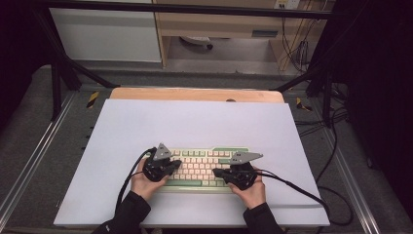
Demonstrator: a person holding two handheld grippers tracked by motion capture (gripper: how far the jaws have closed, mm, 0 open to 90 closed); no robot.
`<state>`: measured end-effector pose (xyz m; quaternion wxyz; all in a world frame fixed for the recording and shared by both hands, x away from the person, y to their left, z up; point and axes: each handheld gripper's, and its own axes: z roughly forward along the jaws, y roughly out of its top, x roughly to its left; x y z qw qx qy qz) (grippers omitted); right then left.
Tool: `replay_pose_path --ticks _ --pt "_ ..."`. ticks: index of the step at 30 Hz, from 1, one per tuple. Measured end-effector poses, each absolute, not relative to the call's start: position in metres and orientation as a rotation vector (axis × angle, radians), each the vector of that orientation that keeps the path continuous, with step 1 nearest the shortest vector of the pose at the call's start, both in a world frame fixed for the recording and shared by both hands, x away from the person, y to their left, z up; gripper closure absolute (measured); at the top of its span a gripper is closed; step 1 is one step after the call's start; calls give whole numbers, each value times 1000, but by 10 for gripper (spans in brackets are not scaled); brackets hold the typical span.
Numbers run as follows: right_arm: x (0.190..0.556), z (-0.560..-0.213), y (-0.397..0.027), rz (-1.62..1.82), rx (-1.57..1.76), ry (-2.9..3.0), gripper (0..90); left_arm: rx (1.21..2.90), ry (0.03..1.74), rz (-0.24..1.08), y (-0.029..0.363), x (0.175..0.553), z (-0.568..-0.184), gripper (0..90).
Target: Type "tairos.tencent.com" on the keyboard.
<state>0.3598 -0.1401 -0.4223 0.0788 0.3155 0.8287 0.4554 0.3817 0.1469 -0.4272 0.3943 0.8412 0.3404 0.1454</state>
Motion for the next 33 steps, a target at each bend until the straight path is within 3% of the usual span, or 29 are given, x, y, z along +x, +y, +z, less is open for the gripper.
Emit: replay_pose_path --ticks 16,33 --pt "359 -421 -140 1365 944 2478 900 2124 809 374 149 372 -418 898" --pt "360 -418 -141 1379 944 2471 900 2104 827 373 179 358 -413 896"
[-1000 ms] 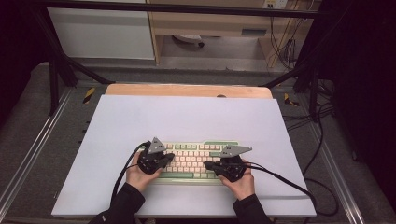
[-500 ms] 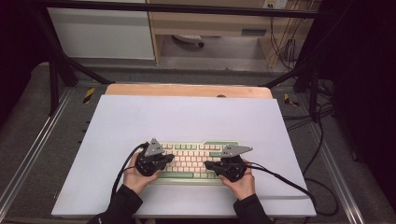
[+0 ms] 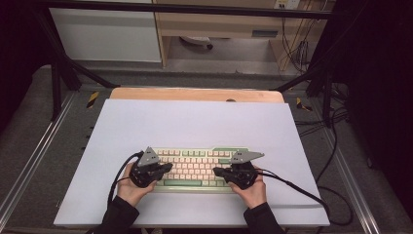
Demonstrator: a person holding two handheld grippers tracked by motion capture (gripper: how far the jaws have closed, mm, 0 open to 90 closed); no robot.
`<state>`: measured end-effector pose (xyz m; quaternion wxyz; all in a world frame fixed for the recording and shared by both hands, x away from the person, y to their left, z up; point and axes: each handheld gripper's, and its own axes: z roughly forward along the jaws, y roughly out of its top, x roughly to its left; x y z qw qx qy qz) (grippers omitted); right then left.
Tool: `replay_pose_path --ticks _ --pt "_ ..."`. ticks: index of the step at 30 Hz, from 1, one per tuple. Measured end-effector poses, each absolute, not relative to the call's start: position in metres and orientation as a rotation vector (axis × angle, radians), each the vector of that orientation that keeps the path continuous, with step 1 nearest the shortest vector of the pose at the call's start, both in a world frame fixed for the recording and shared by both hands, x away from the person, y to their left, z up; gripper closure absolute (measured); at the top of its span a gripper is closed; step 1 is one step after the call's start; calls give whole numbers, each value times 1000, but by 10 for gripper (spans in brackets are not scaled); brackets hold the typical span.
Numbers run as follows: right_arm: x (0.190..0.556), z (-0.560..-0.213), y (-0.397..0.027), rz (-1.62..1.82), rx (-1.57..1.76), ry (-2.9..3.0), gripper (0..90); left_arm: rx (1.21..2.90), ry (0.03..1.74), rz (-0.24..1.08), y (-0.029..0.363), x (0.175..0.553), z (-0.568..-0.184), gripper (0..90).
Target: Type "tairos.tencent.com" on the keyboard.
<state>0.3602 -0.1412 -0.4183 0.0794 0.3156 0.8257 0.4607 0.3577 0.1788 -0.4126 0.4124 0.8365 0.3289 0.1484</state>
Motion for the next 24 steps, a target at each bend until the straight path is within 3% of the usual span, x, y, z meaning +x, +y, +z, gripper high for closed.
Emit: replay_pose_path --ticks 24 --pt "365 -422 -116 1373 916 2520 900 2071 878 370 214 345 -418 894"
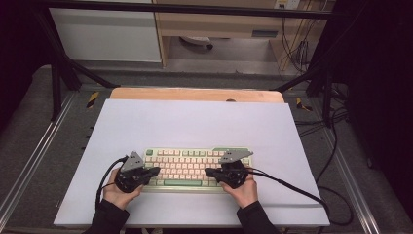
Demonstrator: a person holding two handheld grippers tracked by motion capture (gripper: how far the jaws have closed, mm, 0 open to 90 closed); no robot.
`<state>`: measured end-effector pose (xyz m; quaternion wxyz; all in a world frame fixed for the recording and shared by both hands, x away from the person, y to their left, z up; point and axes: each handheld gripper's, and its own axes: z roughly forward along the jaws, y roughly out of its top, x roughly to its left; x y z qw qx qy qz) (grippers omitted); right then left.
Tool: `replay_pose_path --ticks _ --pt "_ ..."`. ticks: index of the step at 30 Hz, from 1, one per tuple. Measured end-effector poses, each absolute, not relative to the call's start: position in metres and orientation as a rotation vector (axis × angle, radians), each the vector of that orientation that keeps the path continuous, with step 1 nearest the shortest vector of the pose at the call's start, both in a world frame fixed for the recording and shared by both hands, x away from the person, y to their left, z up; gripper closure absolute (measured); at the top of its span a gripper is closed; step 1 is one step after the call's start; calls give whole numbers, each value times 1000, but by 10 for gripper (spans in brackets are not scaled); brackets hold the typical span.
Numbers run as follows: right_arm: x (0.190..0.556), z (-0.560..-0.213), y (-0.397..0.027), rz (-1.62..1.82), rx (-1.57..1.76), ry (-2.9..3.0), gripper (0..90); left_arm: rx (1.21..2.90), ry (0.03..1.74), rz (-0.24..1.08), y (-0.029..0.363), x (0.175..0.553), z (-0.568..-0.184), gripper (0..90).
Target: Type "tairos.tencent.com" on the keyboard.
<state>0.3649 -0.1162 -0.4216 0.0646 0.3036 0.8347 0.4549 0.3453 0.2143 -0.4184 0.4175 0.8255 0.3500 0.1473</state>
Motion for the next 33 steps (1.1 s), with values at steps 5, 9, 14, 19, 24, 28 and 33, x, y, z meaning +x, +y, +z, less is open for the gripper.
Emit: replay_pose_path --ticks 5,9,14,19,24,28,33 --pt "365 -427 -111 1357 912 2537 900 2070 883 370 217 345 -420 894" --pt "366 -431 -110 1328 907 2550 900 2064 886 358 217 345 -420 895" --pt "365 -435 -109 1313 913 2557 900 2072 886 354 216 345 -423 895" --pt "365 -437 -108 1300 909 2562 900 2068 887 354 217 345 -422 896" --pt "364 -431 -111 1321 898 2546 900 2062 885 354 217 345 -421 896" --pt "363 -424 -116 1335 894 2524 900 2067 878 354 214 345 -420 895" --pt "363 -419 -125 1365 915 2491 900 2069 869 346 208 346 -419 895"
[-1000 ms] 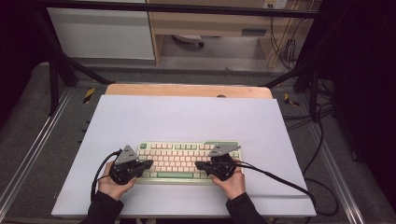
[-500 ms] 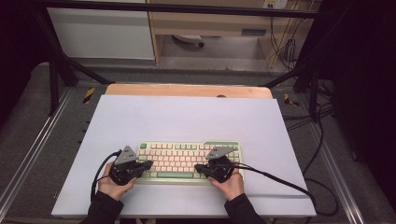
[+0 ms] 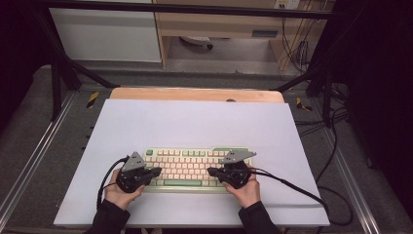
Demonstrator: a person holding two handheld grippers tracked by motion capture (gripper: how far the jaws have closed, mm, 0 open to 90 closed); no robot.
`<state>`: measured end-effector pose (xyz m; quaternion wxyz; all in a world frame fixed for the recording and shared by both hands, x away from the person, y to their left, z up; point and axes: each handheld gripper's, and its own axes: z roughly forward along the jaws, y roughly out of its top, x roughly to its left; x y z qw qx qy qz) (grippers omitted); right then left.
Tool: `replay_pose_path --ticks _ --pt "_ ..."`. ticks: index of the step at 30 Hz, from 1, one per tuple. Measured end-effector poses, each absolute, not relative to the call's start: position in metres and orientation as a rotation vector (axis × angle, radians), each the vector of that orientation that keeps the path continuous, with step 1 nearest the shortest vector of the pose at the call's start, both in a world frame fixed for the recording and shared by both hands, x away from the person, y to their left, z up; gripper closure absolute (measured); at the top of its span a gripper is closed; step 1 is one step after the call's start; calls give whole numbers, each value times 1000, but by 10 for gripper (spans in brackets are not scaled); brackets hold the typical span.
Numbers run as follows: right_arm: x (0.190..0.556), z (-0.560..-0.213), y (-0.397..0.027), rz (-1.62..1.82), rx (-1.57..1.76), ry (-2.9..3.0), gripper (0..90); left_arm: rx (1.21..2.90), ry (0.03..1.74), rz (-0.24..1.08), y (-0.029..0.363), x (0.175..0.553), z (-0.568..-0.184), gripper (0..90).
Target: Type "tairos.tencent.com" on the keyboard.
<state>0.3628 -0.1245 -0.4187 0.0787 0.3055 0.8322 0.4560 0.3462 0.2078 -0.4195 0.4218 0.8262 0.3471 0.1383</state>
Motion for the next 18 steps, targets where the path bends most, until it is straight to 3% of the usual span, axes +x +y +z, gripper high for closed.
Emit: replay_pose_path --ticks 18 --pt "363 -418 -137 1369 945 2472 900 2108 839 311 183 350 -426 896"
